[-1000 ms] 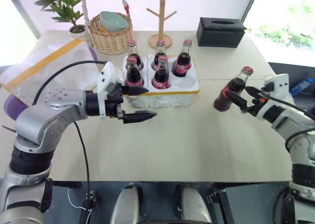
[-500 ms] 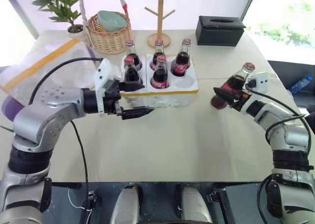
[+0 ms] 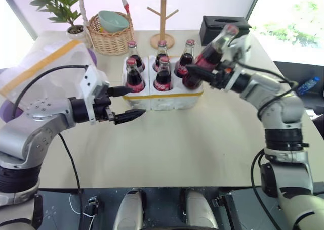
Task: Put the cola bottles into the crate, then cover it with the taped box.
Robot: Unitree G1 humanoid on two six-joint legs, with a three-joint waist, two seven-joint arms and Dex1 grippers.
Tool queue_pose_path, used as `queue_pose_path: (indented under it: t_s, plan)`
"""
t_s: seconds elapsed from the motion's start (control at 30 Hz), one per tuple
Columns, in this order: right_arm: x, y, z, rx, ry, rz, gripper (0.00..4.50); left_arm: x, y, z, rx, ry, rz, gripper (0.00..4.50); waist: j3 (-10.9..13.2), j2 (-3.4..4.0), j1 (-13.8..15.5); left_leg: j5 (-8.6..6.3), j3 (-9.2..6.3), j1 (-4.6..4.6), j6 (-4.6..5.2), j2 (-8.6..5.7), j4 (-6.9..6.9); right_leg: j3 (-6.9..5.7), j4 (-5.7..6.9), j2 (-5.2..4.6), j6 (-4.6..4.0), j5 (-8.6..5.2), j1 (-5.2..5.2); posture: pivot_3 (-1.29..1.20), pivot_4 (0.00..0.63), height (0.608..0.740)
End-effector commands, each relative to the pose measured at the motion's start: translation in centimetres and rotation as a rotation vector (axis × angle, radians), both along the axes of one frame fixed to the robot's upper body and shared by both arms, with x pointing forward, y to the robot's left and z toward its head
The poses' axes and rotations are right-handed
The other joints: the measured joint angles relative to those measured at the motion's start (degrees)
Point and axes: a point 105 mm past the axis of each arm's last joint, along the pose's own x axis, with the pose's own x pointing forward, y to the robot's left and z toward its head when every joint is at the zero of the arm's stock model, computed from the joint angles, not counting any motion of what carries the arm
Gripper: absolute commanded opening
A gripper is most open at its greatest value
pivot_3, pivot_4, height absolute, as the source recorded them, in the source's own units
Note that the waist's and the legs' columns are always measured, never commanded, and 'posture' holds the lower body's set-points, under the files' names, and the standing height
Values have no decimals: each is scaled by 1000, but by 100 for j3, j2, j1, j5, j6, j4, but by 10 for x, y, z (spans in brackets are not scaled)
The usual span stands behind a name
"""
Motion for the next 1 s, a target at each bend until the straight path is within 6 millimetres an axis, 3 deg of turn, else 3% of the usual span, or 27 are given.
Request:
queue_pose_path:
  t_s: [0.03,0.2,0.43,0.53,0.7,0.8,0.9,1.0]
  plan:
    - [12,3,15,11,-77,-30,2877,-3,1,14,-7,-62,4,4500,-1,-1,-11,0,-1,0,0,1,0,-1,1,1,0,0,0,0,150,736]
    - [30,6,1,-12,-43,-73,2877,-4,1,13,-10,-62,9,4500,0,0,-16,0,0,-1,0,1,-4,-1,1,1,0,0,-5,0,150,736]
    - [30,17,-17,-135,-13,-16,2877,-4,3,11,-4,-57,20,4500,0,0,-17,1,-1,-23,-1,1,0,-1,5,1,0,1,-24,0,150,736]
    - [31,19,-27,-209,7,-11,4342,-2,5,10,3,-57,31,4500,0,0,-30,1,1,-31,-1,1,0,0,8,1,0,1,-37,0,150,736]
    - [26,15,-28,-277,-29,-2,4431,-1,17,9,33,-59,71,4500,0,0,-28,1,0,-33,-1,1,0,0,9,2,0,0,-39,0,150,736]
    - [13,4,-11,-268,-65,32,4431,-6,39,12,106,-64,134,4500,0,0,-23,1,0,-42,-1,1,0,0,9,1,0,0,-48,0,150,736]
    - [-8,-19,17,-267,-99,71,4431,-24,83,26,226,-50,229,4500,4,2,-17,2,1,-81,-3,2,2,1,13,1,0,1,-90,0,150,736]
    - [-35,-46,42,-278,-83,146,4431,-54,138,45,345,42,329,4500,8,4,-18,1,5,-83,-2,2,-2,-2,1,0,-1,0,-91,0,150,736]
